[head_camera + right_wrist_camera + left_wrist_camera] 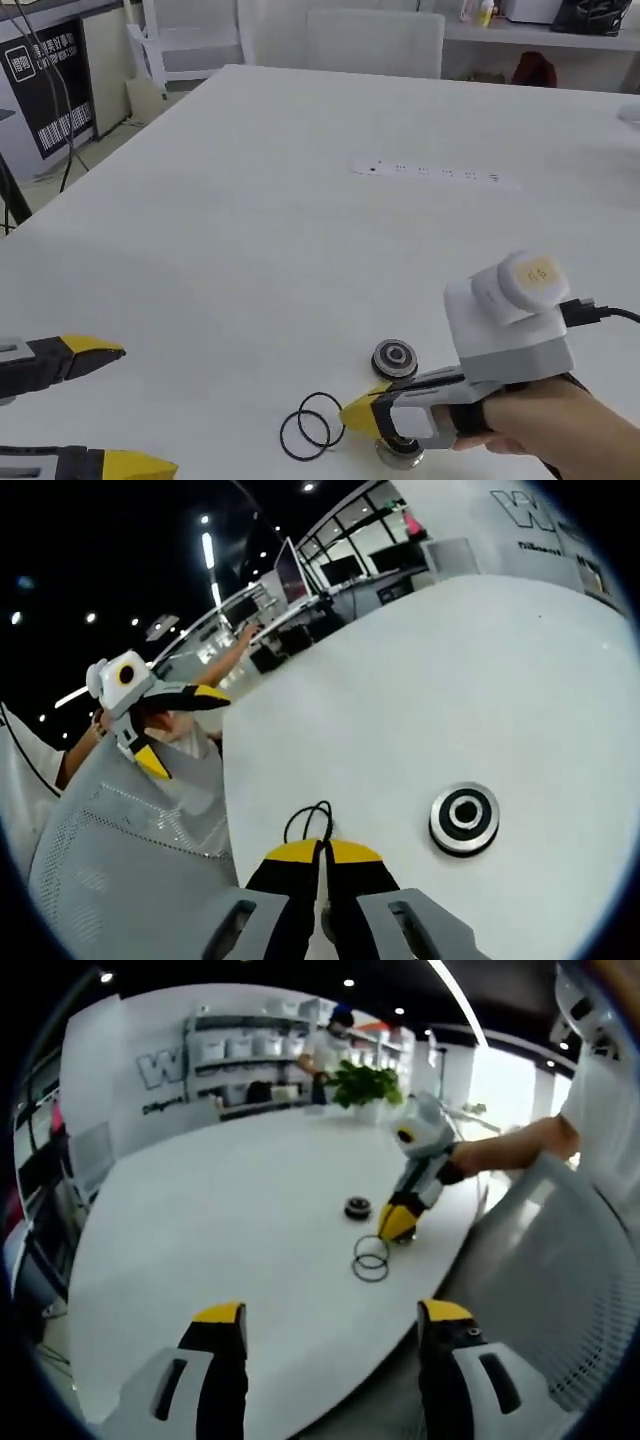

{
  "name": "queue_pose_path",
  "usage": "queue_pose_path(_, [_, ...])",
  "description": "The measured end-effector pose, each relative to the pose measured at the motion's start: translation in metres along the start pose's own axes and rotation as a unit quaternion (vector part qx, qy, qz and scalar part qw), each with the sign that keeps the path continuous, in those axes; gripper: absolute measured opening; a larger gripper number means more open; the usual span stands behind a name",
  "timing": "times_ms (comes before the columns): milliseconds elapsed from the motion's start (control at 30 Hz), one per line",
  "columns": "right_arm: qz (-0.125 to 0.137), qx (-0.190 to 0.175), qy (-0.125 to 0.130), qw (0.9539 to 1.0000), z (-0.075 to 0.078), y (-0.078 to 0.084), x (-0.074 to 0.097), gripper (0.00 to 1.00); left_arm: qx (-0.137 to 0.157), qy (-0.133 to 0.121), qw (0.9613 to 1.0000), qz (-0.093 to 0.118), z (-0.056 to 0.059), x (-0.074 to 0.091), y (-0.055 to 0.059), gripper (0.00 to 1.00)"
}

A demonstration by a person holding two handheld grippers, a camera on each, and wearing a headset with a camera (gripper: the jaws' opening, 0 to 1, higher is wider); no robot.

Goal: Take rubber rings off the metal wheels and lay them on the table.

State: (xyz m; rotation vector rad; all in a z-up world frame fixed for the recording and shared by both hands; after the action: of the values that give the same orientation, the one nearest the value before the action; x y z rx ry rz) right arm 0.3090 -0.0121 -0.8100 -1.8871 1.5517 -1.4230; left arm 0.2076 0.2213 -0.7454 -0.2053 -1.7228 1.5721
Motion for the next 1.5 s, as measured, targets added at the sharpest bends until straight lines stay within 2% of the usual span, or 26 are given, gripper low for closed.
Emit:
queue_pose_path(100, [0.0,0.003,0.002,1.0,0.002,-0.001,0.0,0.01,0.02,0.002,0.9998,-0.004,0.0,0.0,0.002,0.73])
queue_pose_path(233, [0.001,0.016,0.017,0.9997,0.004,-0.002,0.002,0.11,0.023,0.002,0.9997,0.003,0.001,0.0,0.001,0.73])
queue_pose_path(367, [0.005,0.022,0.019,0.9996,0.003,-0.005,0.006,0.1,0.027,-0.009,0.9995,0.012,-0.001,0.001,-0.001,0.73])
queue_pose_path(533, [0.012,0.041,0.021,0.9988,0.0,-0.011,0.017,0.13,0.028,-0.01,0.9994,0.015,-0.001,0.002,-0.001,0.73])
queue_pose_path(733, [0.022,0.065,0.018,0.9975,-0.007,-0.016,0.033,0.19,0.024,-0.007,0.9996,0.009,0.0,0.001,0.0,0.73])
queue_pose_path(900, [0.028,0.104,0.022,0.994,-0.013,-0.021,0.047,0.25,0.024,-0.008,0.9996,0.009,0.0,0.001,0.0,0.73])
queue_pose_path(1133, [0.052,0.141,0.026,0.9882,-0.021,-0.035,0.07,0.31,0.023,-0.005,0.9997,0.0,0.001,0.001,0.001,0.72])
queue_pose_path(1267, [0.058,0.171,0.035,0.983,-0.024,-0.041,0.083,0.35,0.025,-0.005,0.9997,0.001,0.001,0.001,0.001,0.72])
queue_pose_path(1300, [0.058,0.185,0.038,0.9803,-0.025,-0.043,0.086,0.35,0.025,-0.005,0.9997,0.0,0.001,0.001,0.001,0.72])
queue_pose_path(1500, [0.061,0.217,0.053,0.9729,-0.03,-0.045,0.101,0.39,0.021,-0.005,0.9997,-0.008,0.002,0.001,0.002,0.72])
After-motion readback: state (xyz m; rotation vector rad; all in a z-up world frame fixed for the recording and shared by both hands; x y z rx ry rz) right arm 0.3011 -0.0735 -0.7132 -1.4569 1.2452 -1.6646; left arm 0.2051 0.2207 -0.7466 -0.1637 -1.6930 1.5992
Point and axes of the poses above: the centre of the closed fingertips' face, and the gripper's own axes: x roughly backward along the fingers, z roughly to its right, y roughly out of its underside, the point moved 8 cm from there along x, roughly backward along the fingers, and after that the axes turned 8 degrees about z, right-handed, at the moved point
